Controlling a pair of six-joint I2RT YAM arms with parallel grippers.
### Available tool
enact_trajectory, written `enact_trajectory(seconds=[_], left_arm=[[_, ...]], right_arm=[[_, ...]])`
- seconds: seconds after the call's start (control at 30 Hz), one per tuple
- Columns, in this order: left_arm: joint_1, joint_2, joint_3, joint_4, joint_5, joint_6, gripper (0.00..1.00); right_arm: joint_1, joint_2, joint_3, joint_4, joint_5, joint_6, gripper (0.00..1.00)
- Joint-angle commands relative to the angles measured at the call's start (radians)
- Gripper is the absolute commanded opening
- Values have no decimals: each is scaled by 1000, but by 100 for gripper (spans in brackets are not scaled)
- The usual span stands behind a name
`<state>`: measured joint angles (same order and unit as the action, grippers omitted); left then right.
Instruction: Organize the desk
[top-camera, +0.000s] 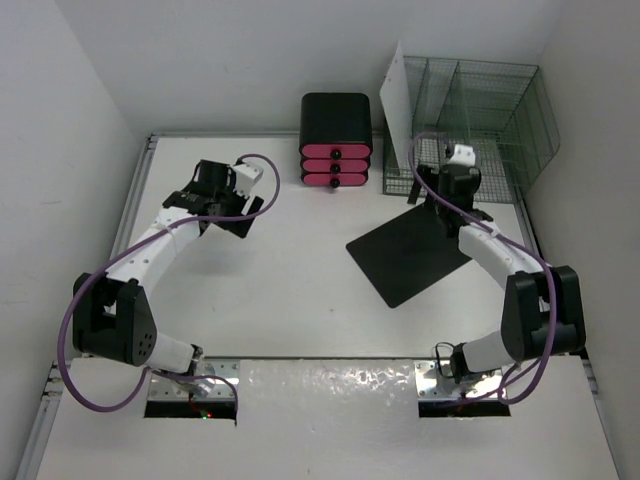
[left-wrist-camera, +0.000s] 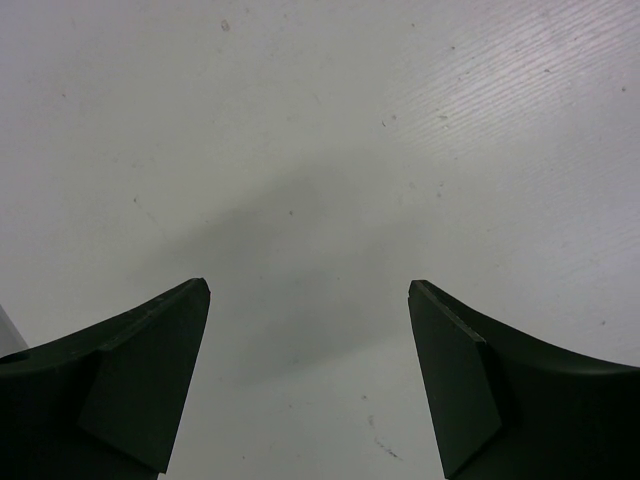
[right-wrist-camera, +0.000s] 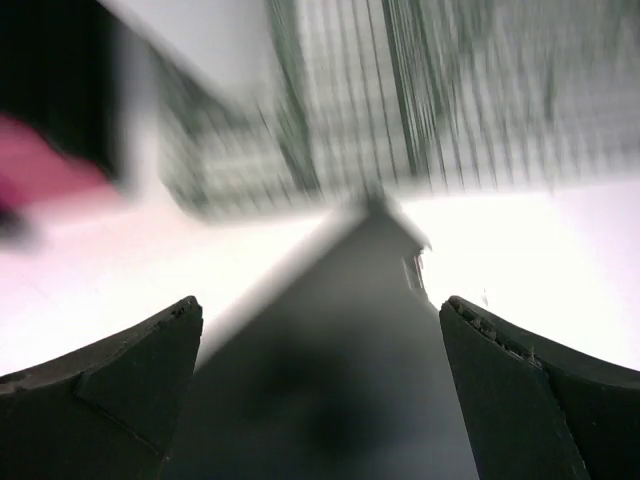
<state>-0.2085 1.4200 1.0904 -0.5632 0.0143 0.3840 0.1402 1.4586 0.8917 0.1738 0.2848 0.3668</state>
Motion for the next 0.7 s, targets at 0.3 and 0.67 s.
enact_trajectory(seconds=[0.3, 0.67], left_arm=[[1, -26, 3, -3, 70, -7, 79], [1, -24, 3, -10, 84, -4, 79]], right_arm=[[-255, 29, -184, -148, 5, 149, 94], [-272, 181, -131, -68, -82, -112, 93]])
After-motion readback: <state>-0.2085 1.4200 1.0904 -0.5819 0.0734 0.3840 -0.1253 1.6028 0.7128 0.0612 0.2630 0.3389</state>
